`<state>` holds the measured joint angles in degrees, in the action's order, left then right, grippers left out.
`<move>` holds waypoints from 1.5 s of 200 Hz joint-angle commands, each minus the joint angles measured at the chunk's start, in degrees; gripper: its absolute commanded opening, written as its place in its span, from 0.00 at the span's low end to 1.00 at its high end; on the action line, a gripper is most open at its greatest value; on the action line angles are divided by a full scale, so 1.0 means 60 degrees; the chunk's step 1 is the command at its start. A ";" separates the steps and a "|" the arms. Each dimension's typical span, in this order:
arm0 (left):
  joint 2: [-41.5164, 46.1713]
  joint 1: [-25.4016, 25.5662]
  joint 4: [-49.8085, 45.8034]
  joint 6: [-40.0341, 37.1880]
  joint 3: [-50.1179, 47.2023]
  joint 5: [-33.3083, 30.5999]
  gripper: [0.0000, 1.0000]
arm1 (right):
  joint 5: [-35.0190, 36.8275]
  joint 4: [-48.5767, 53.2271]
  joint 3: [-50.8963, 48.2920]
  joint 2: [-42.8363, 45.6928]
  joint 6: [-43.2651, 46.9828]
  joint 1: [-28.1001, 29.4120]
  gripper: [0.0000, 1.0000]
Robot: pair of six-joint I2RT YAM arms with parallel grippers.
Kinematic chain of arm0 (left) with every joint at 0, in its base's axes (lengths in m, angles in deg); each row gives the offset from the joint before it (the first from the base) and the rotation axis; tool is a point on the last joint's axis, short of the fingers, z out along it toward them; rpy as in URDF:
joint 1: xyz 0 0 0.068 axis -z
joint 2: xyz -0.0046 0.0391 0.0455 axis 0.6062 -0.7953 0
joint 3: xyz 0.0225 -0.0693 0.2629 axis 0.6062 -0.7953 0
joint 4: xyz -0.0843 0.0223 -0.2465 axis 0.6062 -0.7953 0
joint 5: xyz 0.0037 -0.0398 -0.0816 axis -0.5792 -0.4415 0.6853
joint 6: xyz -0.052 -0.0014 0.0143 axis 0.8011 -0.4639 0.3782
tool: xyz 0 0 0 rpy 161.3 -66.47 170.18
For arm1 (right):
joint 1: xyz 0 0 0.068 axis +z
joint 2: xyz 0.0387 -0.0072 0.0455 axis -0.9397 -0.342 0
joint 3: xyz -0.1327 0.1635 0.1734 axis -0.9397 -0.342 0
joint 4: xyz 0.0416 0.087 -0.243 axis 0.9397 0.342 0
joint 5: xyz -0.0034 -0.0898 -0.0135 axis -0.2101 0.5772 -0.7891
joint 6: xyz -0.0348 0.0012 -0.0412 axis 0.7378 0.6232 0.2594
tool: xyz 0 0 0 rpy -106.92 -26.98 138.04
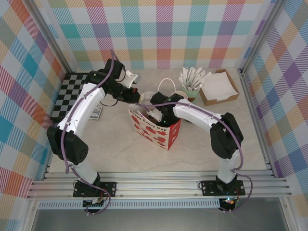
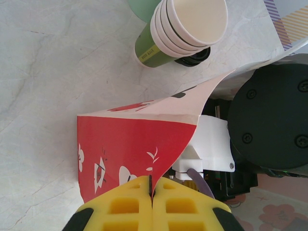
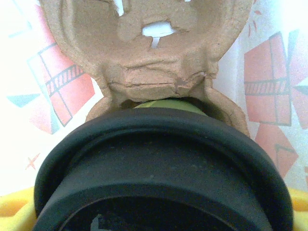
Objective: Pack the takeout coffee
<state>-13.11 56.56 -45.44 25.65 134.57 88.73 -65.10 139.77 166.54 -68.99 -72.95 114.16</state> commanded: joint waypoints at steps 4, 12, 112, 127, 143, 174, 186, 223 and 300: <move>0.0132 -0.0076 -0.0234 -0.0134 -0.0048 0.0333 0.00 | 0.1002 0.0049 -0.1055 -0.2048 0.0062 -0.0077 0.42; 0.0150 -0.0073 -0.0259 -0.0152 -0.0057 0.0390 0.00 | 0.0992 0.0089 -0.1052 -0.2146 0.0091 -0.0067 0.42; 0.0416 -0.0076 -0.0028 0.0116 -0.0021 0.0701 0.00 | 0.0382 0.0965 0.0188 -0.1497 -0.0159 -0.0066 0.53; 0.0511 -0.0036 0.0084 0.0316 0.0043 0.0693 0.00 | 0.0247 0.1095 0.0564 -0.1298 -0.0303 -0.0065 0.55; 0.0603 0.0029 0.0147 0.0511 0.0130 0.0502 0.00 | 0.0105 0.1270 0.0975 -0.1137 -0.0376 -0.0065 0.60; 0.0718 0.0239 0.0309 0.0964 0.0194 0.0111 0.00 | -0.0114 0.1314 0.1450 -0.0685 -0.0556 -0.0065 0.70; 0.0732 0.0369 0.0260 0.1115 0.0293 -0.0191 0.00 | -0.0119 0.1243 0.1556 -0.0487 -0.0634 -0.0066 0.73; 0.0944 0.0655 0.0436 0.1507 0.0371 -0.0976 0.00 | -0.0115 0.0920 0.1625 0.0147 -0.1123 -0.0067 0.81; 0.1009 0.0921 0.0209 0.1632 0.0515 -0.1337 0.00 | -0.0247 0.0486 0.1450 0.0709 -0.1092 -0.0074 1.00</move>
<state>-8.59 61.32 -42.77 34.92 136.04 81.67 -65.49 144.54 174.78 -67.68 -78.98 113.97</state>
